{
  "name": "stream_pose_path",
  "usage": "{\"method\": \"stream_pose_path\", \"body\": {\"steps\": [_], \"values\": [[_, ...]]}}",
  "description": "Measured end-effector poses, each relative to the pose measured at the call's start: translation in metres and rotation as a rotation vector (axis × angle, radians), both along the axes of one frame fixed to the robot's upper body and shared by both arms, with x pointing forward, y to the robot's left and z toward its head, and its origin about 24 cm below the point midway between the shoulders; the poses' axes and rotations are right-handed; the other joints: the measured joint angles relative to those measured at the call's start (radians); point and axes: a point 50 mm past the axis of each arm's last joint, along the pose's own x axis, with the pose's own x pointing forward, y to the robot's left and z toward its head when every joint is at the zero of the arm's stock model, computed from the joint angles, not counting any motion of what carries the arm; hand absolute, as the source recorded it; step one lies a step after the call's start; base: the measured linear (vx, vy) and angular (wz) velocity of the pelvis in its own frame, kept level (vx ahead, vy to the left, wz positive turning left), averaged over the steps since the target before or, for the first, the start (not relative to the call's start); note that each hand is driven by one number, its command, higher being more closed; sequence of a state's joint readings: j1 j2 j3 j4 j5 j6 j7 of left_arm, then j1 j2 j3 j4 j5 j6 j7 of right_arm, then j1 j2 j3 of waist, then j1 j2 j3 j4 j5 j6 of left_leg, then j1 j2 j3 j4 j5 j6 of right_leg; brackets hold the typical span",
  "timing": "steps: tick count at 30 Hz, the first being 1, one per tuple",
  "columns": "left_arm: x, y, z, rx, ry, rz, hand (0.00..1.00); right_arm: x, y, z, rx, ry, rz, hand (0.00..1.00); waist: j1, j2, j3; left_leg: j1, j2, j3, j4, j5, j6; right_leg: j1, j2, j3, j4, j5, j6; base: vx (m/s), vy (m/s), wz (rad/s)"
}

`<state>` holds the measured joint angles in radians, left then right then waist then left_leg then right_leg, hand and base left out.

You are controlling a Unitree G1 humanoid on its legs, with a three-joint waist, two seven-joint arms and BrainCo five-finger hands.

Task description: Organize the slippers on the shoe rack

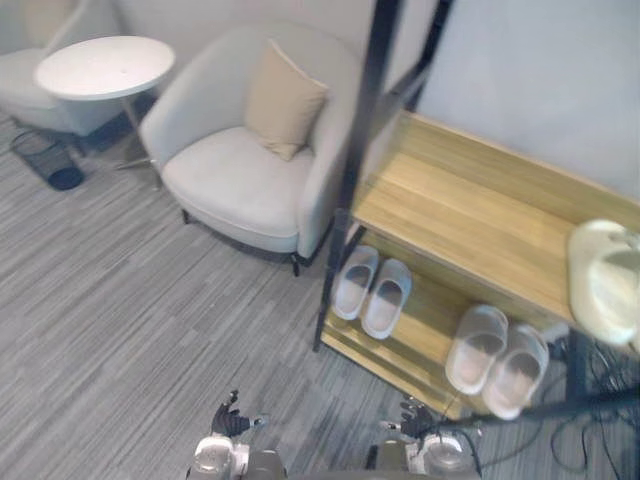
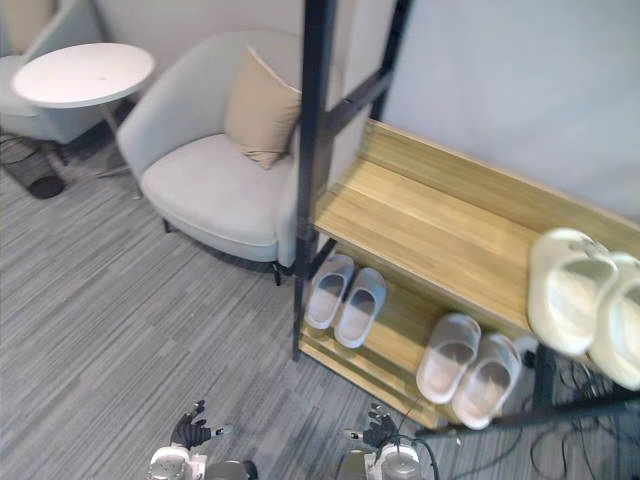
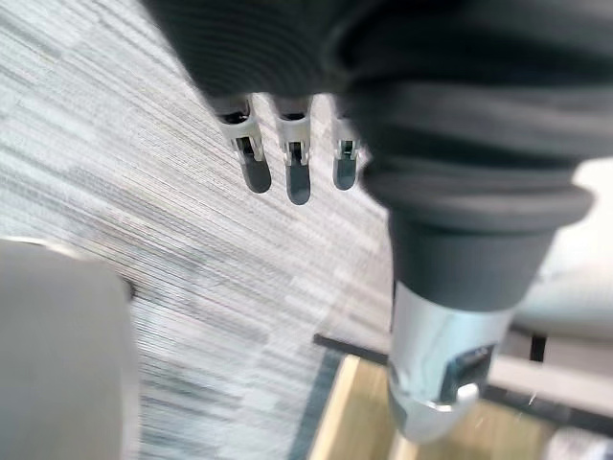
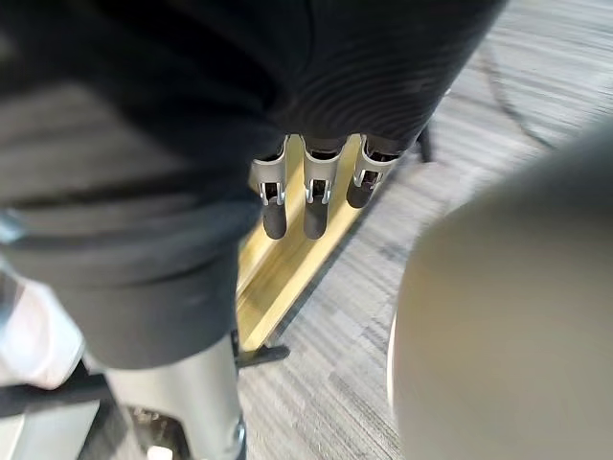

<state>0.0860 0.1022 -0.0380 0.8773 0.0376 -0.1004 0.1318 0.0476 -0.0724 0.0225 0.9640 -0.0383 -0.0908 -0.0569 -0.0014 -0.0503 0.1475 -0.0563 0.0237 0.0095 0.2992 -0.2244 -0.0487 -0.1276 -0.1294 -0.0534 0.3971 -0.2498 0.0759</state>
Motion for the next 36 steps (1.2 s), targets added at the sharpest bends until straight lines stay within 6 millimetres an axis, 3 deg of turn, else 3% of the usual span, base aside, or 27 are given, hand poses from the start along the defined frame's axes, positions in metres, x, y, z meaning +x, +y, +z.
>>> {"method": "stream_pose_path", "body": {"steps": [3, 4, 8, 11, 13, 14, 15, 16, 17, 18, 19, 20, 21, 22, 23, 24, 25, 26, 27, 28, 31, 34, 36], "values": [[-0.004, -0.018, -0.005, -0.049, 0.026, 0.005, 0.00, 0.000, -0.006, 0.000, -0.016, 0.003, -0.009, 0.00, 0.001, 0.061, -0.013, -0.008, 0.019, -0.067, -0.046, 0.030, -0.033, 0.062, 0.007, -0.108, -0.074, 0.011, -0.016, 0.08, -0.133, 0.84], [-0.005, -0.018, -0.006, -0.049, 0.030, 0.007, 0.00, 0.000, -0.006, 0.000, -0.015, 0.004, -0.013, 0.00, 0.001, 0.063, -0.014, -0.006, 0.021, -0.084, -0.054, 0.039, -0.036, 0.072, 0.009, -0.129, -0.083, 0.012, -0.018, 0.06, -0.196, 1.12], [-0.004, -0.015, -0.006, -0.041, 0.029, 0.007, 0.00, 0.001, -0.002, 0.000, -0.004, 0.003, -0.012, 0.00, 0.005, 0.049, -0.010, -0.011, 0.030, -0.144, -0.118, 0.106, -0.059, 0.143, 0.029, -0.254, -0.155, 0.035, -0.041, 0.02, -0.145, 0.86], [0.001, -0.012, -0.004, -0.030, 0.021, 0.002, 0.00, 0.002, 0.008, -0.001, 0.021, 0.000, -0.013, 0.00, 0.012, 0.020, 0.003, -0.017, 0.030, -0.148, -0.155, 0.164, -0.052, 0.169, 0.033, -0.301, -0.196, 0.057, -0.051, -0.05, -0.042, 0.66], [0.002, -0.010, -0.004, -0.019, 0.020, -0.016, 0.00, 0.004, 0.011, -0.001, 0.024, -0.002, -0.015, 0.00, 0.009, 0.011, 0.002, -0.050, 0.029, -0.048, -0.166, 0.200, -0.019, 0.169, 0.012, -0.352, -0.212, 0.067, -0.054, -0.10, 0.034, 0.59], [0.003, -0.010, -0.003, -0.017, 0.019, -0.024, 0.00, 0.004, 0.013, -0.001, 0.026, 0.003, -0.014, 0.00, 0.007, 0.013, 0.001, -0.054, 0.042, 0.100, -0.168, 0.191, 0.034, 0.171, 0.001, -0.384, -0.222, 0.072, -0.053, -0.08, 0.087, 0.56], [0.003, -0.013, -0.004, -0.023, 0.021, -0.028, 0.00, 0.004, 0.011, -0.001, 0.020, 0.004, -0.014, 0.00, 0.000, 0.017, 0.001, -0.066, 0.078, 0.282, -0.109, 0.150, 0.060, 0.175, -0.004, -0.422, -0.228, 0.072, -0.053, -0.09, 0.156, 1.01], [0.005, -0.016, -0.004, -0.029, 0.021, -0.029, 0.00, 0.005, 0.008, -0.001, 0.008, -0.003, -0.019, 0.00, 0.000, 0.021, 0.000, -0.082, 0.154, 0.556, 0.019, 0.090, 0.116, 0.190, -0.026, -0.495, -0.229, 0.070, -0.045, -0.05, 0.135, 0.94], [0.005, -0.016, -0.004, -0.031, 0.021, -0.029, 0.00, 0.005, 0.008, -0.001, 0.007, -0.001, -0.020, 0.00, 0.000, 0.024, -0.001, -0.081, 0.166, 0.601, 0.040, 0.079, 0.124, 0.195, -0.030, -0.509, -0.228, 0.070, -0.042, -0.06, 0.233, 1.33], [0.003, -0.020, -0.005, -0.041, 0.027, -0.027, 0.00, 0.003, 0.005, -0.001, -0.001, 0.005, -0.022, 0.00, -0.008, 0.029, -0.005, -0.082, 0.198, 0.714, 0.100, 0.020, 0.135, 0.211, -0.040, -0.573, -0.225, 0.050, -0.016, -0.02, 0.196, 1.18], [0.003, -0.021, -0.006, -0.045, 0.032, -0.027, 0.00, 0.003, 0.003, -0.001, -0.006, 0.004, -0.022, 0.00, -0.010, 0.048, -0.006, -0.083, 0.201, 0.726, 0.107, -0.016, 0.117, 0.227, -0.041, -0.601, -0.220, 0.042, -0.003, -0.01, 0.209, 1.25], [0.003, -0.020, -0.005, -0.044, 0.030, -0.025, 0.00, 0.004, 0.003, -0.001, -0.007, 0.004, -0.021, 0.00, -0.008, 0.047, -0.003, -0.086, 0.191, 0.716, 0.107, -0.019, 0.107, 0.232, -0.044, -0.606, -0.213, 0.034, 0.012, 0.02, 0.209, 1.14], [0.003, -0.018, -0.005, -0.040, 0.031, -0.019, 0.00, 0.004, 0.004, -0.001, -0.004, 0.005, -0.022, 0.00, 0.001, 0.041, -0.011, -0.098, 0.118, 0.655, 0.056, -0.001, 0.108, 0.224, -0.058, -0.588, -0.213, 0.025, 0.023, 0.01, 0.165, 0.87], [0.003, -0.017, -0.006, -0.038, 0.034, -0.018, 0.00, 0.004, 0.005, -0.001, -0.002, 0.005, -0.022, 0.00, 0.000, 0.038, -0.013, -0.098, 0.102, 0.646, 0.042, 0.003, 0.112, 0.223, -0.063, -0.587, -0.214, 0.024, 0.024, 0.02, 0.185, 1.19], [0.001, -0.015, -0.006, -0.032, 0.042, -0.018, 0.00, 0.004, 0.007, -0.001, 0.006, 0.005, -0.024, 0.00, -0.009, 0.032, -0.017, -0.097, 0.051, 0.615, -0.005, 0.007, 0.115, 0.224, -0.083, -0.587, -0.209, 0.020, 0.027, 0.07, 0.189, 1.17], [0.001, -0.016, -0.007, -0.035, 0.046, -0.016, 0.00, 0.005, 0.005, -0.001, 0.005, 0.006, -0.027, 0.00, -0.010, 0.031, -0.017, -0.092, -0.004, 0.572, -0.044, 0.002, 0.122, 0.193, -0.132, -0.570, -0.102, 0.018, 0.036, 0.09, 0.241, 1.10], [0.002, -0.016, -0.007, -0.035, 0.044, -0.016, 0.00, 0.006, 0.005, 0.000, 0.004, 0.002, -0.027, 0.00, -0.007, 0.036, -0.014, -0.088, -0.014, 0.567, -0.052, 0.001, 0.124, 0.177, -0.147, -0.559, -0.056, 0.016, 0.038, 0.12, 0.282, 0.68], [-0.001, -0.013, -0.008, -0.028, 0.062, -0.015, 0.00, 0.013, 0.008, 0.002, 0.012, -0.013, -0.018, 0.00, -0.003, 0.057, -0.002, -0.062, -0.036, 0.554, -0.074, 0.004, 0.136, 0.107, -0.187, -0.496, 0.137, 0.007, 0.027, 0.09, 0.220, 0.21], [-0.004, -0.012, -0.010, -0.024, 0.076, -0.013, 0.00, 0.016, 0.010, 0.003, 0.018, -0.021, -0.014, 0.00, -0.007, 0.062, 0.001, -0.045, -0.041, 0.553, -0.082, 0.008, 0.145, 0.077, -0.193, -0.460, 0.212, 0.002, 0.018, 0.18, 0.301, 0.32], [-0.008, -0.008, -0.011, -0.018, 0.091, -0.003, 0.00, 0.020, 0.012, 0.004, 0.029, -0.033, 0.001, 0.00, -0.011, 0.066, 0.008, 0.007, -0.057, 0.530, -0.107, 0.011, 0.148, 0.024, -0.168, -0.365, 0.332, -0.006, 0.026, 0.17, 0.222, 0.40], [-0.008, -0.005, -0.010, -0.015, 0.085, 0.004, 0.00, 0.023, 0.012, 0.006, 0.028, -0.042, 0.002, 0.00, -0.018, 0.078, 0.013, 0.062, -0.060, 0.471, -0.139, 0.013, 0.145, -0.031, -0.101, -0.304, 0.336, -0.028, 0.018, 0.19, 0.131, 0.62], [0.000, -0.005, -0.007, -0.013, 0.066, -0.003, 0.00, 0.027, 0.011, 0.007, 0.031, -0.057, -0.003, 0.00, -0.034, 0.062, 0.024, 0.104, -0.089, 0.378, -0.196, 0.024, 0.149, -0.111, -0.051, -0.227, 0.210, -0.027, 0.019, 0.17, 0.031, 0.83], [-0.001, -0.005, -0.008, -0.013, 0.069, -0.004, 0.00, 0.031, 0.011, 0.010, 0.031, -0.078, -0.006, 0.00, -0.049, 0.053, 0.035, 0.152, -0.110, 0.305, -0.237, 0.027, 0.147, -0.142, -0.013, -0.151, 0.090, 0.015, 0.010, 0.23, -0.036, 1.02]]}}
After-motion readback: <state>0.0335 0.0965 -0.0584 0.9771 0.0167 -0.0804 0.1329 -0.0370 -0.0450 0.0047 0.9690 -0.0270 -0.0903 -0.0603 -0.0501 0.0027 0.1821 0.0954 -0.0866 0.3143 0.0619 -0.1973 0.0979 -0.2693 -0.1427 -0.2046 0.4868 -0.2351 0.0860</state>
